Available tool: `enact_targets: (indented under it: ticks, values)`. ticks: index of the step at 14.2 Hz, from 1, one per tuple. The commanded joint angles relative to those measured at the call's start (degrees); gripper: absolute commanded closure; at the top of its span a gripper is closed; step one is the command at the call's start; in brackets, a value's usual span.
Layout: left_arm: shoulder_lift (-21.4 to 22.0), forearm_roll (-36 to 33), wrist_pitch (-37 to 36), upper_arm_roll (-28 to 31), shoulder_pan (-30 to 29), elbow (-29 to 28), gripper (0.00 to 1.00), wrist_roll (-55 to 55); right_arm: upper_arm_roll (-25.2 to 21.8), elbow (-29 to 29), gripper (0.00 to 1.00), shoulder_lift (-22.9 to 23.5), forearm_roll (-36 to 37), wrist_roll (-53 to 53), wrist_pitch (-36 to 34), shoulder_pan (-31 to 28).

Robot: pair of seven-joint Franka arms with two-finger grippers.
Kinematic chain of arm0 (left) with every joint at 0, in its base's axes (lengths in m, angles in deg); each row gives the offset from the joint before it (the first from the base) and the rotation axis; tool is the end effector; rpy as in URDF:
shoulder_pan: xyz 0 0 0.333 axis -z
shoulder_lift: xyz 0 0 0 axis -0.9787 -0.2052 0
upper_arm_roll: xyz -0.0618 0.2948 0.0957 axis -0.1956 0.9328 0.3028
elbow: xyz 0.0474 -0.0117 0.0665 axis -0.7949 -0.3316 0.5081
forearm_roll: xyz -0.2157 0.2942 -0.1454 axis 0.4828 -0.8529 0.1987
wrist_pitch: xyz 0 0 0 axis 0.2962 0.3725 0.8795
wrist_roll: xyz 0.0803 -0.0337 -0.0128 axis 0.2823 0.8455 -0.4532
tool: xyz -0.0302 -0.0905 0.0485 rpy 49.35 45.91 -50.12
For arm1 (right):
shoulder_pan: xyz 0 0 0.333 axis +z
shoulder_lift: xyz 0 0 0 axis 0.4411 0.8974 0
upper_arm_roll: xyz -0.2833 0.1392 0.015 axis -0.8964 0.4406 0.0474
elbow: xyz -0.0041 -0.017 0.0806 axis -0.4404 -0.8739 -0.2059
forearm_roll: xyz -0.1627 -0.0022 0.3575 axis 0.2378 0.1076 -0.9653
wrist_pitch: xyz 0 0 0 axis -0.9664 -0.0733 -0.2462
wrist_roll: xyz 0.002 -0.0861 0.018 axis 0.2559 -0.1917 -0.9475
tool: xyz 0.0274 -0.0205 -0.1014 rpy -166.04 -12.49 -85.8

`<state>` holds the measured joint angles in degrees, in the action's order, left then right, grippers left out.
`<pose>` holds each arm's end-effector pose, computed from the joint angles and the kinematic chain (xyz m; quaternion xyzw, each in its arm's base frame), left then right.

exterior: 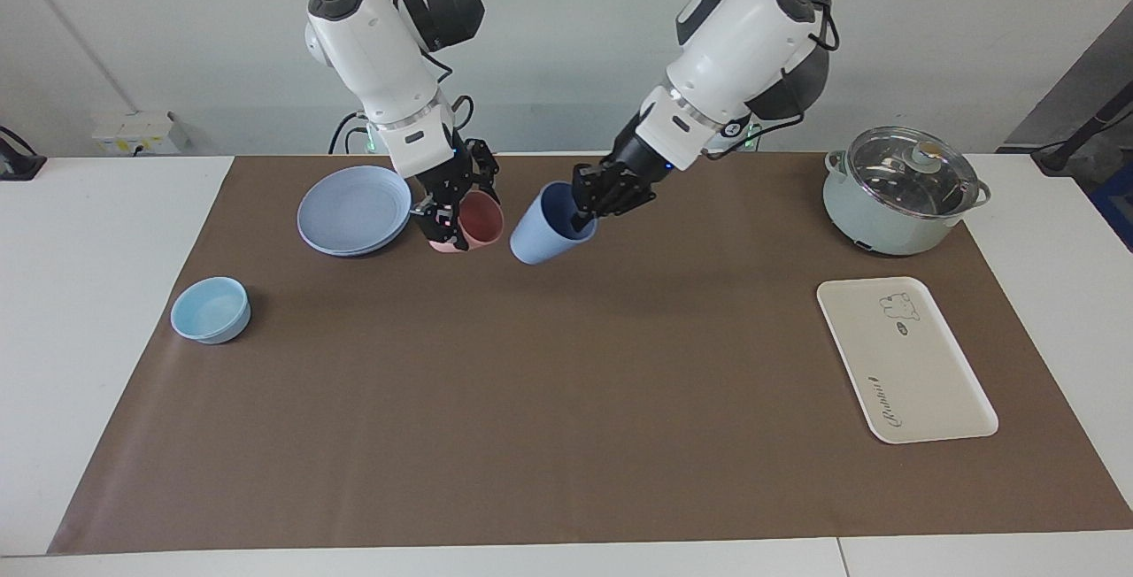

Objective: Place cup on tray
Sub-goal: 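Carry the cup to the tray with the left gripper while the right retracts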

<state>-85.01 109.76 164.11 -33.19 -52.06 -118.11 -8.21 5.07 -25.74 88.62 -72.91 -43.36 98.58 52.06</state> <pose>0.5777 -0.3205 0.5938 0.9539 0.1376 0.0339 0.2644 0.5519 0.2078 0.5421 -0.8557 -0.4928 -0.1220 0.1002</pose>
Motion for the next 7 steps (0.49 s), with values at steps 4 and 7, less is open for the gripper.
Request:
enact_targets:
  ticks: [4, 7]
  values:
    - [1.9, -15.4, -7.0, 6.4, -5.6, -0.5, 1.0, -1.1, -0.4, 0.2, 1.0, -0.4, 0.8, 0.8, 1.0, -1.2]
    - [3.8, -16.4, -6.3, 6.7, -15.0, -4.8, 1.0, -13.5, -0.4, 0.0, 1.0, 0.2, -0.7, -1.1, 5.4, -5.0]
